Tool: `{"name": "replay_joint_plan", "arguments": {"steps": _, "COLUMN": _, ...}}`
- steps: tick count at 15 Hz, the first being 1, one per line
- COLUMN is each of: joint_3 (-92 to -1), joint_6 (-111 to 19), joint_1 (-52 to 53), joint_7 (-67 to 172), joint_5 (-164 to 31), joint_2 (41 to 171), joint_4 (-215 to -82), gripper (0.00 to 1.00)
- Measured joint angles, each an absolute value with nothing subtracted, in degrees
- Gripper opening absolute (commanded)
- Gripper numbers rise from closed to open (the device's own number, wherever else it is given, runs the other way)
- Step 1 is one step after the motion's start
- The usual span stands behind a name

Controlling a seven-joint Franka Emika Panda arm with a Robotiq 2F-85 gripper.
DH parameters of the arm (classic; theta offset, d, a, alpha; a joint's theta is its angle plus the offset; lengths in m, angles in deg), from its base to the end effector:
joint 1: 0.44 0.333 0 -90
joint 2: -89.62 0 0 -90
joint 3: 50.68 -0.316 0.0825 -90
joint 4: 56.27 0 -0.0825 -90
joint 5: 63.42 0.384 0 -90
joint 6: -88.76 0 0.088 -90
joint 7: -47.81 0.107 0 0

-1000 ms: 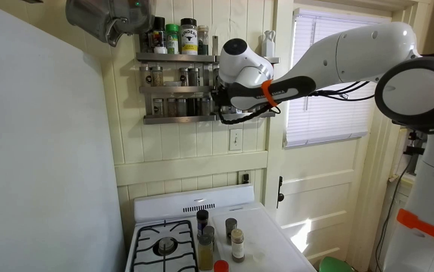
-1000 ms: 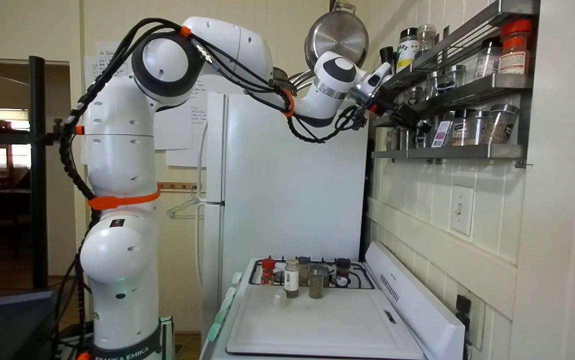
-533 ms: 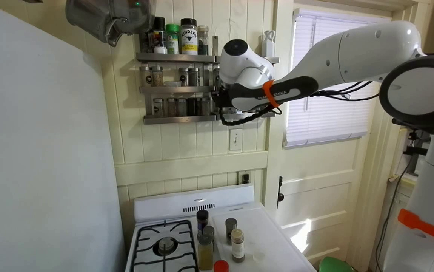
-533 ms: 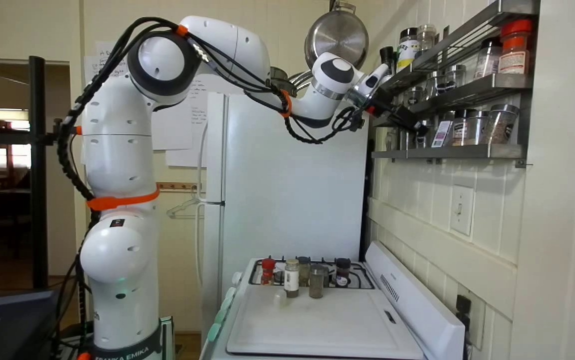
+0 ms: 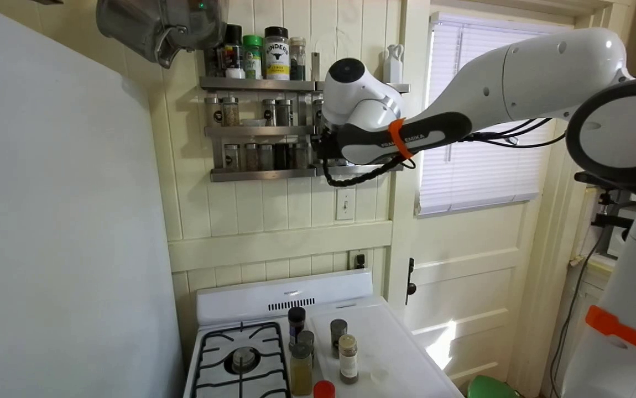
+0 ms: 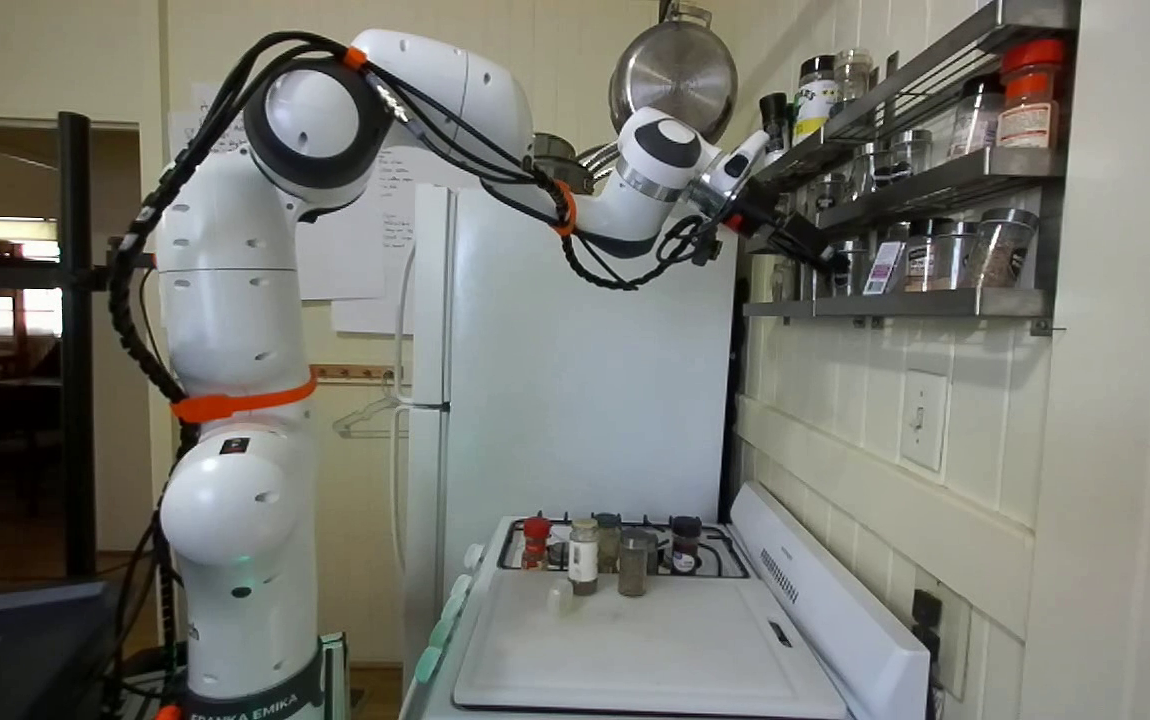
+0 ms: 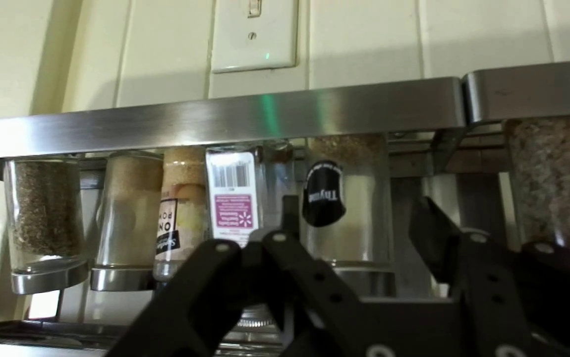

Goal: Pick up one glass jar from the stove and put it on the bottom shelf.

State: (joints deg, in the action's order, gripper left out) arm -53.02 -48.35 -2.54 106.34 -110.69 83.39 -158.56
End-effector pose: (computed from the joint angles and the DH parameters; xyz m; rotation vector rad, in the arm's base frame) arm 0.5752 -0.0023 0.6773 2.3939 -0.7448 1.3061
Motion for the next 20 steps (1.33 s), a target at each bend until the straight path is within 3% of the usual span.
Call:
{"name": "replay_joint_plan", "arguments": {"steps": 10, "joint_3": -53.78, "joint_6": -48.35, "joint_1": -2.54, "joint_7": 106.47, "joint_5": -110.53, "joint_2": 79.00, "joint_4": -164.47, "gripper": 0.75}}
{"name": "replay_joint_plan", "arguments": {"steps": 12, "joint_3": -53.91, "joint_6": -48.39, "joint_1": -2.54, "joint_7": 106.47, "joint_5": -110.07, "joint_2": 77.39, "joint_4": -166.43, "gripper": 0.96}}
{"name": "replay_joint_plan", "arguments": {"steps": 13, "joint_3": -54.01, "joint_6": -48.40, "joint_1": -2.54, "joint_7": 106.47, "joint_5": -109.80, "joint_2": 76.49, "joint_4": -167.44, "gripper": 1.00}}
{"name": "replay_joint_plan", "arguments": {"steps": 20, "joint_3": -54.43, "joint_6": -48.40, "joint_1": -1.39, "joint_7": 101.39, "joint_5": -97.39, "joint_2": 70.59, "joint_4": -175.46, "gripper": 1.00}}
